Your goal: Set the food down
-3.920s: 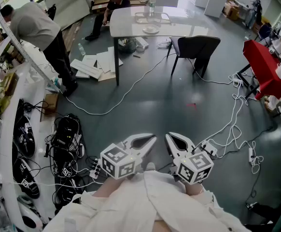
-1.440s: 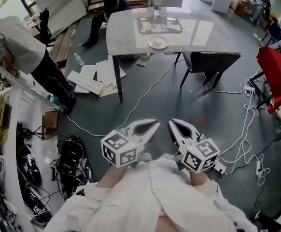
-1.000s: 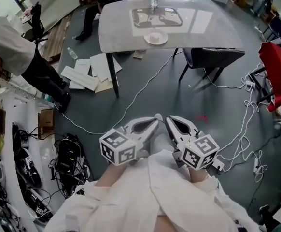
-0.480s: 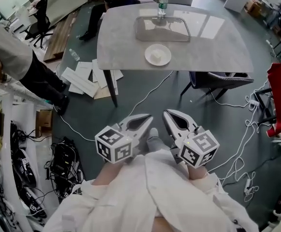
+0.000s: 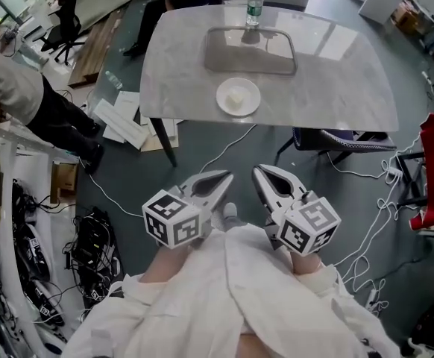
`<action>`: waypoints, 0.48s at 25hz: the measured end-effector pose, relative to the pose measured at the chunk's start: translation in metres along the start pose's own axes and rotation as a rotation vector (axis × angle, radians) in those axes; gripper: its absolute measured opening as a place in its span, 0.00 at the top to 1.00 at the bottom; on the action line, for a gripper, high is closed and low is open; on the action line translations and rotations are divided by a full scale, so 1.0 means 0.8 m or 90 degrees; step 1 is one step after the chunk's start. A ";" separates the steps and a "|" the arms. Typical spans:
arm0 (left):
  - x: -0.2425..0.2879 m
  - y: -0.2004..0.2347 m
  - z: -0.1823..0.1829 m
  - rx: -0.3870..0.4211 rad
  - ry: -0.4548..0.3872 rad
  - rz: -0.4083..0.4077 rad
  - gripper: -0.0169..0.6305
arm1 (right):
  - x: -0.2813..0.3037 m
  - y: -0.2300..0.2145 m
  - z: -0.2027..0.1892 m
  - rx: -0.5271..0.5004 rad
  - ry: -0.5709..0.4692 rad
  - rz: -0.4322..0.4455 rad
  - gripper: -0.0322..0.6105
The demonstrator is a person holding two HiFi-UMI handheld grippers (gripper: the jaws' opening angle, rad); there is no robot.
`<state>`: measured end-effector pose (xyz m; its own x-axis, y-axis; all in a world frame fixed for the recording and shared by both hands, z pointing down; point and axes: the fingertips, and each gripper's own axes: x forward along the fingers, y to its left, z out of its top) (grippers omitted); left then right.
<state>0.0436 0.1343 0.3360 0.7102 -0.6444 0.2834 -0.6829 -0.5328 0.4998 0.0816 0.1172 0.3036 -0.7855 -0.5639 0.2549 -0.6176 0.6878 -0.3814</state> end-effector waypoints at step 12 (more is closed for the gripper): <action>0.046 0.038 0.011 -0.017 0.037 -0.010 0.94 | 0.034 -0.058 0.001 0.041 0.021 -0.026 0.95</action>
<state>0.0479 0.0894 0.3542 0.7305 -0.6022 0.3221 -0.6668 -0.5273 0.5266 0.0892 0.0696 0.3275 -0.7617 -0.5744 0.3000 -0.6456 0.6334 -0.4266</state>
